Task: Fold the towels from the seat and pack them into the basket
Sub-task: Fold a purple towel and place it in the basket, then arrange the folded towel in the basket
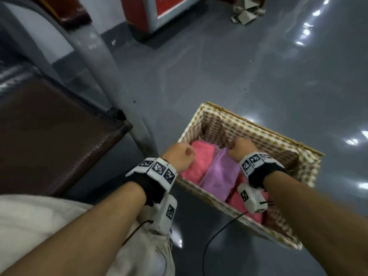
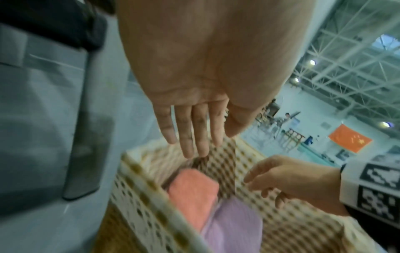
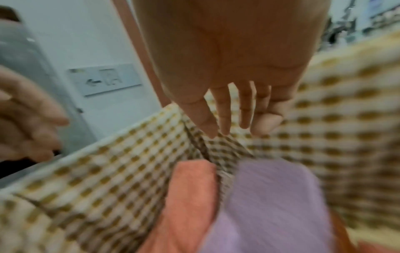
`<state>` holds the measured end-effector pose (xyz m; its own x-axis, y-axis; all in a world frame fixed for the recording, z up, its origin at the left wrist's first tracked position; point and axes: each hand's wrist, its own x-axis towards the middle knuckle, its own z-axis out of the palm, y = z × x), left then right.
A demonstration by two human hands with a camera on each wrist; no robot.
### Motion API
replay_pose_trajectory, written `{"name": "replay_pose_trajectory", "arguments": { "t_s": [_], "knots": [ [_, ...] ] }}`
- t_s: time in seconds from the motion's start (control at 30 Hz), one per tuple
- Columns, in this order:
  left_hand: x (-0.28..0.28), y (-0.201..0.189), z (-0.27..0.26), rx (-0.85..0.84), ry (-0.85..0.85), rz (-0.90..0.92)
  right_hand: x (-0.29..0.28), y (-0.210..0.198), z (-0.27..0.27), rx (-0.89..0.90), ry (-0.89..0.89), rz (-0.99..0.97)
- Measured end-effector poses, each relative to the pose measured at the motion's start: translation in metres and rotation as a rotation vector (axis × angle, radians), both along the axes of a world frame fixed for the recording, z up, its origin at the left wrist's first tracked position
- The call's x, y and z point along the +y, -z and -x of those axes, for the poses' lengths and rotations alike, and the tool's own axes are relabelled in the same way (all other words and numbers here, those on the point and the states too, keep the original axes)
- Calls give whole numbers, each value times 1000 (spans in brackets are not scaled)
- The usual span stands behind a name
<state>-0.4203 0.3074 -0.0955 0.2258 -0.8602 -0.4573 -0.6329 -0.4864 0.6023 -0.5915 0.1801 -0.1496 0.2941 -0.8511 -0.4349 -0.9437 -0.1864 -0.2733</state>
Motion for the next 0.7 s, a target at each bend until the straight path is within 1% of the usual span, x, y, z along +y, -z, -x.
{"name": "replay_pose_trajectory", "arguments": {
  "t_s": [0.07, 0.17, 0.23, 0.33, 0.43, 0.53, 0.6, 0.7],
  "knots": [
    [13, -27, -21, 56, -72, 84, 8, -28, -26, -29, -88, 81],
    [41, -75, -56, 53, -159, 206, 30, -80, -79, -180, -219, 176],
    [66, -109, -82, 51, -254, 307, 52, -118, -121, -275, -329, 176],
    [118, -161, -125, 43, -389, 444, 99, -176, -189, -387, -510, 200],
    [184, -200, -167, 36, -544, 559, 160, -227, -251, -477, -668, 250],
    [261, -218, -200, 22, -700, 622, 225, -262, -304, -527, -821, 256],
    [311, -218, -220, -3, -789, 624, 268, -276, -337, -526, -928, 243],
    [385, -210, -247, -75, -918, 587, 330, -285, -383, -474, -1091, 227]
  ]
}}
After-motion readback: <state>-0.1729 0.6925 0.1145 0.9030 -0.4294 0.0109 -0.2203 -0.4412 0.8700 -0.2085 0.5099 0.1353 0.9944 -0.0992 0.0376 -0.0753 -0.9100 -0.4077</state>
